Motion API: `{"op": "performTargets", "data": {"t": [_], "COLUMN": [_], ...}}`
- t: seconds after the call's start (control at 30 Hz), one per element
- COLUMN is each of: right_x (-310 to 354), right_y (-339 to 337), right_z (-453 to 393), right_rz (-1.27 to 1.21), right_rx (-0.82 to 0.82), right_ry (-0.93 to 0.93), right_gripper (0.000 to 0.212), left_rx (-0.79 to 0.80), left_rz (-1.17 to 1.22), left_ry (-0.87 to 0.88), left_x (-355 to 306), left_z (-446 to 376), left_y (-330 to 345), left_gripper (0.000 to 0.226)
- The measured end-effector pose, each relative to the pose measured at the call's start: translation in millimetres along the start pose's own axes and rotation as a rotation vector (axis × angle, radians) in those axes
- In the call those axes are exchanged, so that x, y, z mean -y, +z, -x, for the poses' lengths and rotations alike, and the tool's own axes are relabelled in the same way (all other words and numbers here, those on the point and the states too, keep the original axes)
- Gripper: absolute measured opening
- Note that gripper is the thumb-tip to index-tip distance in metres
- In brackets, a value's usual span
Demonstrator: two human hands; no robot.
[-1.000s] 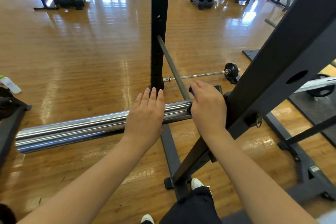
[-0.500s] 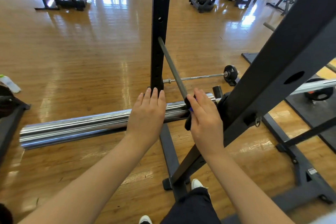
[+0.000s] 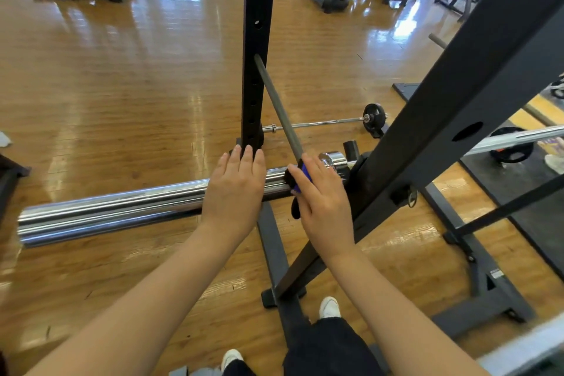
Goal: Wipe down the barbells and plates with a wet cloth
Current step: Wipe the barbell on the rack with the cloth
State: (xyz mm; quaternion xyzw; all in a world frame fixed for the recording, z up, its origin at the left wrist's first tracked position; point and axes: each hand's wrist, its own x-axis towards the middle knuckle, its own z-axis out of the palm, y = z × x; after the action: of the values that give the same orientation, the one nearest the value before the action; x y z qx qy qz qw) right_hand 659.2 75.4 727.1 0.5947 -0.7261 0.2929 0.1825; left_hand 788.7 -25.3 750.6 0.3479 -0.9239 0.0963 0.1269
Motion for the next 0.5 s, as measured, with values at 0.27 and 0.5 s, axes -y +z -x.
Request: {"op": "performTargets", "data": {"t": [0.27,0.5], "right_x": [-13,-23], "right_y": [3,-12], "right_z": [6,11], "right_rz": [-0.082,-0.222], "right_rx": [0.024,0.089], "right_ry": [-0.103,-0.185], "right_gripper": [0.042,0.040], "left_rx": [0.057,0.099], "left_rz": [-0.028,0.032], "left_ry": [-0.129,-0.317], "left_x": [-11,-70], "left_z": [4,36], "left_y": [-5,-7], "left_gripper": [0.092,0.090]}}
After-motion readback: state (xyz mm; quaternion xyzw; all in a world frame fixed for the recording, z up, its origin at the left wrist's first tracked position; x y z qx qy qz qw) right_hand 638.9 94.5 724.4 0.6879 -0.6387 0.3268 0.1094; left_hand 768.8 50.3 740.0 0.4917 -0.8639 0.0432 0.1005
